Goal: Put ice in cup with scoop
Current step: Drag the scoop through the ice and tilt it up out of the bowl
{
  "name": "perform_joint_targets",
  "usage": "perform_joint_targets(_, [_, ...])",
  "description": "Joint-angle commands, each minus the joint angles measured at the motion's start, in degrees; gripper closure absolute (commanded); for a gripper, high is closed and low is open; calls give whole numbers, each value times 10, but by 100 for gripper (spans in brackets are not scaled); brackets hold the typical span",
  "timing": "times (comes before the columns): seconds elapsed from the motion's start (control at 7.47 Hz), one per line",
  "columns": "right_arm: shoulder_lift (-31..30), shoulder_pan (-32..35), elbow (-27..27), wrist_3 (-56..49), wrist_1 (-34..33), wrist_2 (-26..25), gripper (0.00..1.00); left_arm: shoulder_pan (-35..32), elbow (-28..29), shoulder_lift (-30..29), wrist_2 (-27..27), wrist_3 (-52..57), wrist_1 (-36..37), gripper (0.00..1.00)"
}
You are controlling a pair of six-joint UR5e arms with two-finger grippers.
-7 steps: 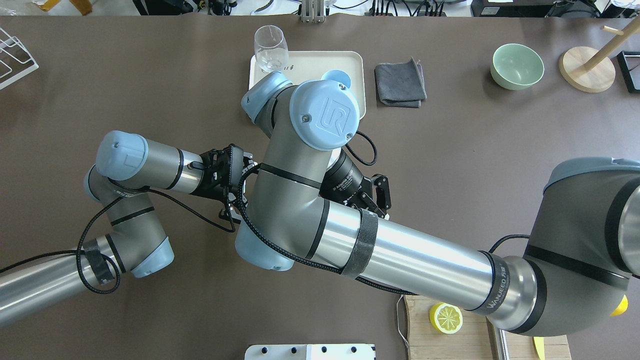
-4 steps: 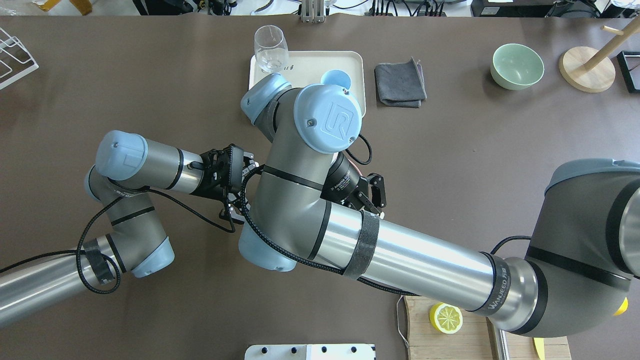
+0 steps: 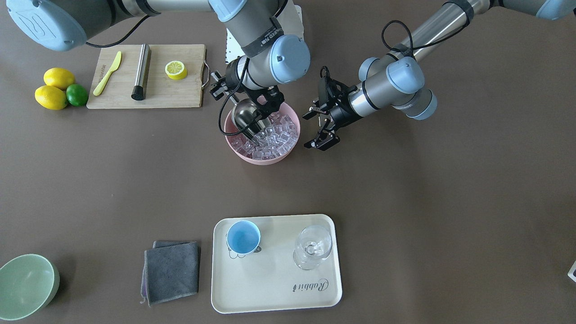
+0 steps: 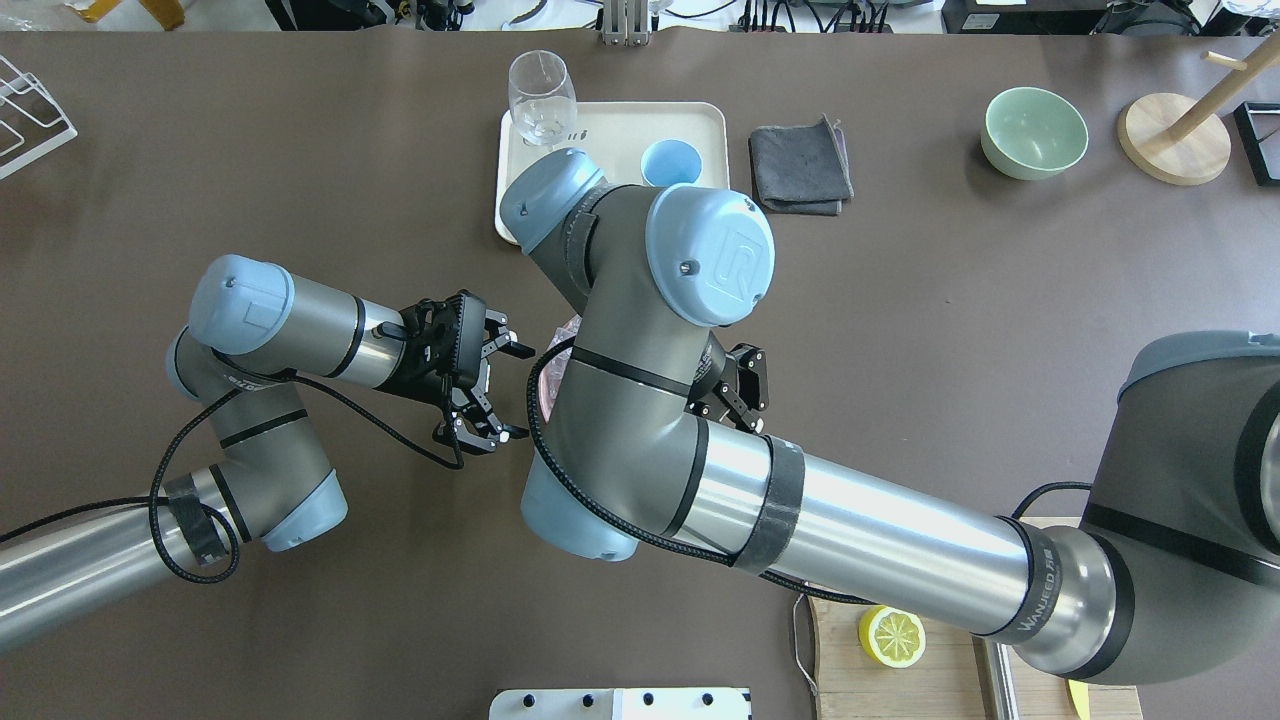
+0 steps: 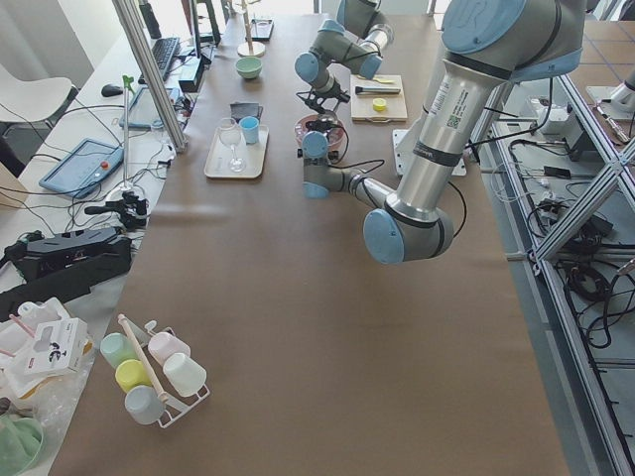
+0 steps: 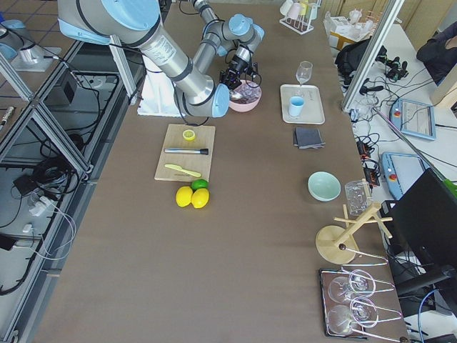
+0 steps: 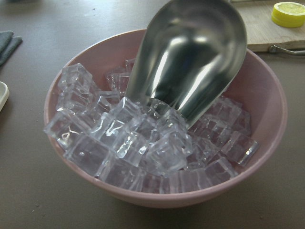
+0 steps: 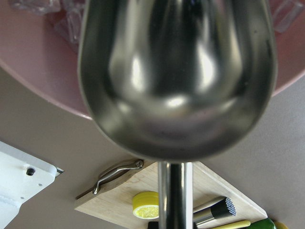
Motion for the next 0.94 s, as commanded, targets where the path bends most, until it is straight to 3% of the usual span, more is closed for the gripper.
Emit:
perform_joint_targets(0.0, [-74,0,73,-2,90,-8,100,-2,1,1,-14,1,46,1])
perform_joint_targets(0.8, [-114,0,116,-9,177,-20,100,-10,1,-1,-11,-6,49,1])
